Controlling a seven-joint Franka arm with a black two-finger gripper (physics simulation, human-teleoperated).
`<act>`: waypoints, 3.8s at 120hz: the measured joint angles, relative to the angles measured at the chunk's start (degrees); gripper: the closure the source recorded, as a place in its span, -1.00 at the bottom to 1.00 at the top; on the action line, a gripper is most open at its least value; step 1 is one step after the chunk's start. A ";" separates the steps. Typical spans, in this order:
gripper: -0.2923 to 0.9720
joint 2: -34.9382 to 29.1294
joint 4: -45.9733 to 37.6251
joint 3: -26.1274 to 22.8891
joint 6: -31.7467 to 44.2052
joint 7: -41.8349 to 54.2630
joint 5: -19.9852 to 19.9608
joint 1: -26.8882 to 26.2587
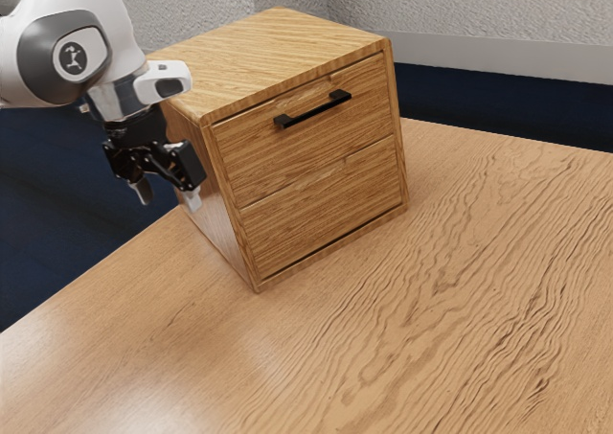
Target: Pull the drawer handle with one arm to open the drawer
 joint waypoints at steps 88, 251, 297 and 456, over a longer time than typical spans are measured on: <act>-0.54 -1.61 10.80 -2.14 -2.85 0.70 0.44 -6.56; -0.54 9.05 16.52 -5.71 8.30 13.59 6.08 -11.08; -0.54 12.98 21.10 -5.79 12.50 14.29 4.36 -10.24; -0.54 22.82 31.13 -7.70 10.73 15.25 7.42 -6.03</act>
